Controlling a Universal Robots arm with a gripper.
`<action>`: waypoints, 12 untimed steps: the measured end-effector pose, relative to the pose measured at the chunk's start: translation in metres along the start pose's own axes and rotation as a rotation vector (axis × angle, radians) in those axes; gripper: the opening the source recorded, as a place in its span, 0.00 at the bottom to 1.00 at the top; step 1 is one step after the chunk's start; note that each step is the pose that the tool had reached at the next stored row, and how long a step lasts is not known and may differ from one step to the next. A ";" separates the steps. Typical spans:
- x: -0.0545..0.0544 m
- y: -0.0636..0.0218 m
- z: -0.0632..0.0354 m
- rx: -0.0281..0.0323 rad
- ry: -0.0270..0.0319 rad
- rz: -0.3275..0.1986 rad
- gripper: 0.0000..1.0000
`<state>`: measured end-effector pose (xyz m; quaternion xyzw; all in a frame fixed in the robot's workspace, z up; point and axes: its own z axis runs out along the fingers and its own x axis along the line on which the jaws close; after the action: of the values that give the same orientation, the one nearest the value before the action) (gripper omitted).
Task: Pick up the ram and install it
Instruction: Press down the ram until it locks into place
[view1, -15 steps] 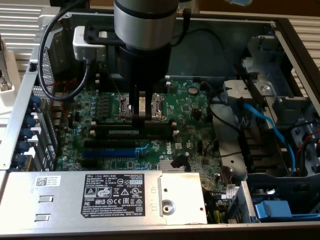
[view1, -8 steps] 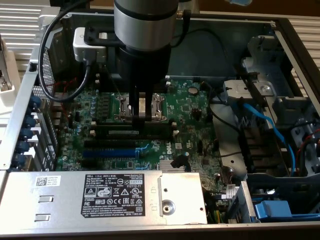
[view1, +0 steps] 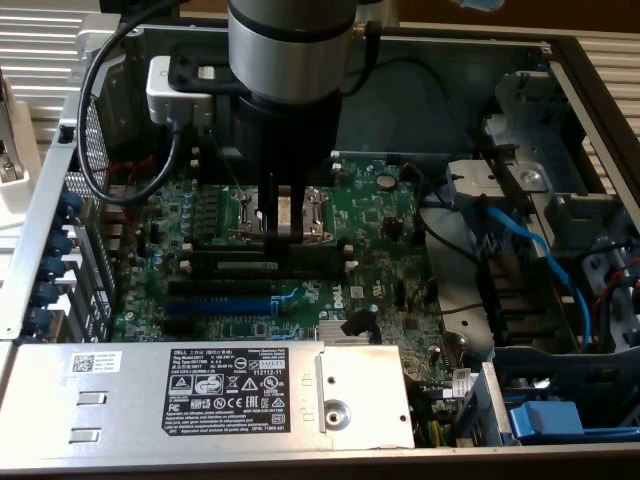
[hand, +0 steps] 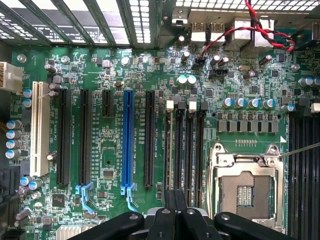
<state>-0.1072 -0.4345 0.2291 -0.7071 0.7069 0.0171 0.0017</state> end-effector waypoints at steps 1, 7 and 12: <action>0.000 0.0000 0.0004 0.0002 -0.0003 0.000 0.10; 0.000 0.0000 0.0021 -0.0002 -0.0001 0.000 0.10; 0.000 -0.0001 0.0030 0.0001 -0.0003 0.000 0.10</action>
<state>-0.1072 -0.4342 0.2262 -0.7070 0.7070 0.0172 0.0019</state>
